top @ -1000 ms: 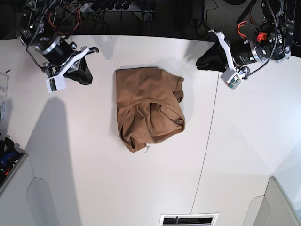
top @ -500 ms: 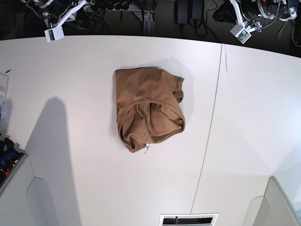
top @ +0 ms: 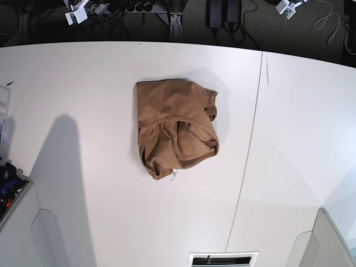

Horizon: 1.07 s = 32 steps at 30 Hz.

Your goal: Layout the t-shirt on the table in an organized manner, then fold the t-shirt properly

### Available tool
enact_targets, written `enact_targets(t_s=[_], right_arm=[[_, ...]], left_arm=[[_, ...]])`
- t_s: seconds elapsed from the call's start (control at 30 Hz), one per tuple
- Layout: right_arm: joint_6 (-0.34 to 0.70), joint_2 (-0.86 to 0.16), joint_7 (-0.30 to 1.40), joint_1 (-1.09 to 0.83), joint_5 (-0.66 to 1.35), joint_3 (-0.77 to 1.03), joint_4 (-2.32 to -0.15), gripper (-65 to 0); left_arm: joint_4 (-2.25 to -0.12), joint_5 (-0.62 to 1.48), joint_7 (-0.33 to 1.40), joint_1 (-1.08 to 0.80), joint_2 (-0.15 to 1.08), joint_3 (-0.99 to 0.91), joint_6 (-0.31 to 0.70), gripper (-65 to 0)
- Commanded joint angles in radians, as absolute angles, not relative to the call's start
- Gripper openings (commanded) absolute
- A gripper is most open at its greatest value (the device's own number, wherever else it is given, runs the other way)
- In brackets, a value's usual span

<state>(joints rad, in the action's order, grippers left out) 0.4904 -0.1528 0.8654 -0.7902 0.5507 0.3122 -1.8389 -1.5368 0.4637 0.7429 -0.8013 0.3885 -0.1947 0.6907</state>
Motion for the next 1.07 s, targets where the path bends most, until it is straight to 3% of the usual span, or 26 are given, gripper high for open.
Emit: enact_targets(t_s=[0.0, 0.17, 0.37, 0.57, 0.77, 0.93, 1.03], right_arm=[[0.493, -0.176, 0.86, -0.787, 0.542, 0.294, -1.813, -65.0], [0.485, -0.223, 0.86, -0.701, 0.467, 0.16, -1.565, -65.0], [0.389, -0.224, 0.862, -0.523, 0.371, 0.004, -1.232, -65.0], [0.362, -0.217, 0.873, -0.361, 0.334, -0.111, -0.989, -65.0], [0.401, -0.193, 0.904, -0.311, 0.265, -0.119, -0.962, -65.0], [0.442, -0.176, 1.055, -0.314, 0.275, -0.119, -0.984, -65.0], [0.442, -0.171, 1.029, -0.317, 0.28, -0.119, -0.984, -65.0]], left_arm=[[-1.498, 0.456, 0.749, -0.796, 0.397, -0.182, 0.698, -59.2], [-1.236, 0.328, 0.704, -0.679, 0.397, -0.061, 0.698, -59.2], [-0.974, 0.24, 0.677, -0.489, 0.388, 0.148, 0.555, -59.2], [-0.815, 0.205, 0.676, -0.321, 0.36, 0.325, 0.46, -59.2], [-0.767, 0.209, 0.638, -0.234, 0.337, 0.429, 0.453, -59.2], [-0.767, 0.229, 0.625, -0.225, 0.327, 0.482, 0.452, -59.2], [-0.767, 0.229, 0.588, -0.229, 0.327, 0.486, 0.452, -59.2]])
